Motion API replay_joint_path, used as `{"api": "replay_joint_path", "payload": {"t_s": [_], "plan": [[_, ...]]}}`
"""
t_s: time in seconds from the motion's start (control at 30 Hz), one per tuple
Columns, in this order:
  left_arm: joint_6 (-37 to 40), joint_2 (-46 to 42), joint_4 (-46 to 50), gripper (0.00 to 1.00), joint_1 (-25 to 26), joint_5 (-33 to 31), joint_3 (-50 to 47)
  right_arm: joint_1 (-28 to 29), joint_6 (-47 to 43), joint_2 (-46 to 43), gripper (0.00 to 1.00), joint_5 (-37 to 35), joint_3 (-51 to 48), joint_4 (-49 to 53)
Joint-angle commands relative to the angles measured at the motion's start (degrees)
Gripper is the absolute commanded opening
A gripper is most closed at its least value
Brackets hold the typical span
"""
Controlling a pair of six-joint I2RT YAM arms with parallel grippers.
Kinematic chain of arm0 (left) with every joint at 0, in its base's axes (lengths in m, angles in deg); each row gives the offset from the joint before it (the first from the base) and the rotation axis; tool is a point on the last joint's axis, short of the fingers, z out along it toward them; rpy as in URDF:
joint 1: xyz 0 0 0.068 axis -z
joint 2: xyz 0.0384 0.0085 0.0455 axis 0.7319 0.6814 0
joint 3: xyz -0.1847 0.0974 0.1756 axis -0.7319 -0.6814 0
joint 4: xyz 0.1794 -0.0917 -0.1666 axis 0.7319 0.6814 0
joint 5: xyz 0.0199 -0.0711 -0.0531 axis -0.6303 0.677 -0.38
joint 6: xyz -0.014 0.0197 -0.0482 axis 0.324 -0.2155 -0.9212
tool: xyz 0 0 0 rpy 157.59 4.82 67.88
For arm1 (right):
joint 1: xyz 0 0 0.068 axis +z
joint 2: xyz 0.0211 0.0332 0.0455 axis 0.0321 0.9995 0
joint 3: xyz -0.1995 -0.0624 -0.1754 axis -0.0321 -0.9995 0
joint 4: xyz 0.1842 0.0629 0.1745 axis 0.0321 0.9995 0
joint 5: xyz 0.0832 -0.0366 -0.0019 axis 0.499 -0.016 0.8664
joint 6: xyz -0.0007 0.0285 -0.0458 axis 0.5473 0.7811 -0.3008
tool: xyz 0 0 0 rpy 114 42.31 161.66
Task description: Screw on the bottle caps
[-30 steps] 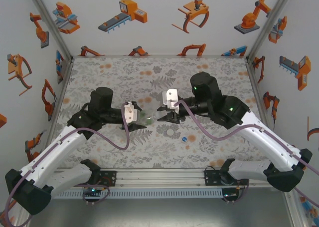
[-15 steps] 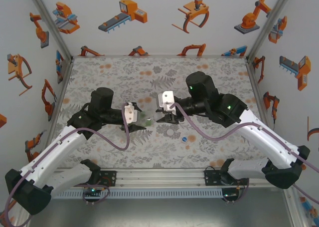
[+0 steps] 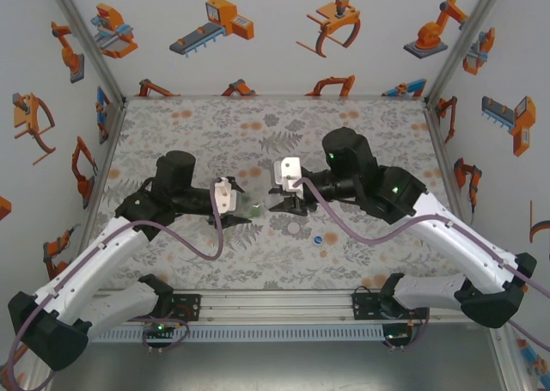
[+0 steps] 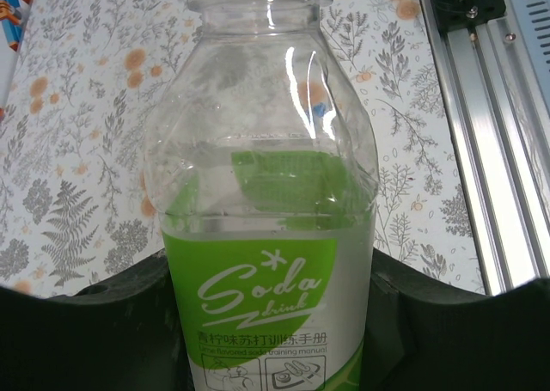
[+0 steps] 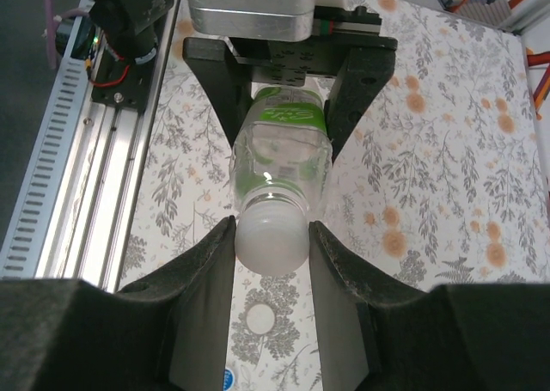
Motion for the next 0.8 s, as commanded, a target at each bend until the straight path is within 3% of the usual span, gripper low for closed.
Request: {"api": "replay_joint_path", "payload": {"t_s": [0.0,0.27,0.4,0.57,0.77], "plan": [[0.9,-1.9,-2.4,0.00,0.5,1.6,0.7,0.4,6.9,-1.1,0.00,-3.6,-1.9,-5.6],[0.4,-1.8,-2.9,0.00,0.5,1.0,0.6,0.4,24.2,-2.1,0.00,-8.2,-6.1,-12.5],[0.4,-1.8,-3.1,0.00,0.5,0.7,0.4,0.4,36.5,-2.4,0.00,-15.5,-7.0,-13.6],[-0.2,-1.9,-4.0,0.00,0.6,0.4,0.2,0.4,58.3,-3.3,0.00,-23.7,-10.1,-15.4],[-1.3,-1.7,-5.6,0.00,0.6,-0.2,-0.4,0.4,84.5,-2.6,0.00,-25.2,-14.5,-20.6]]}}
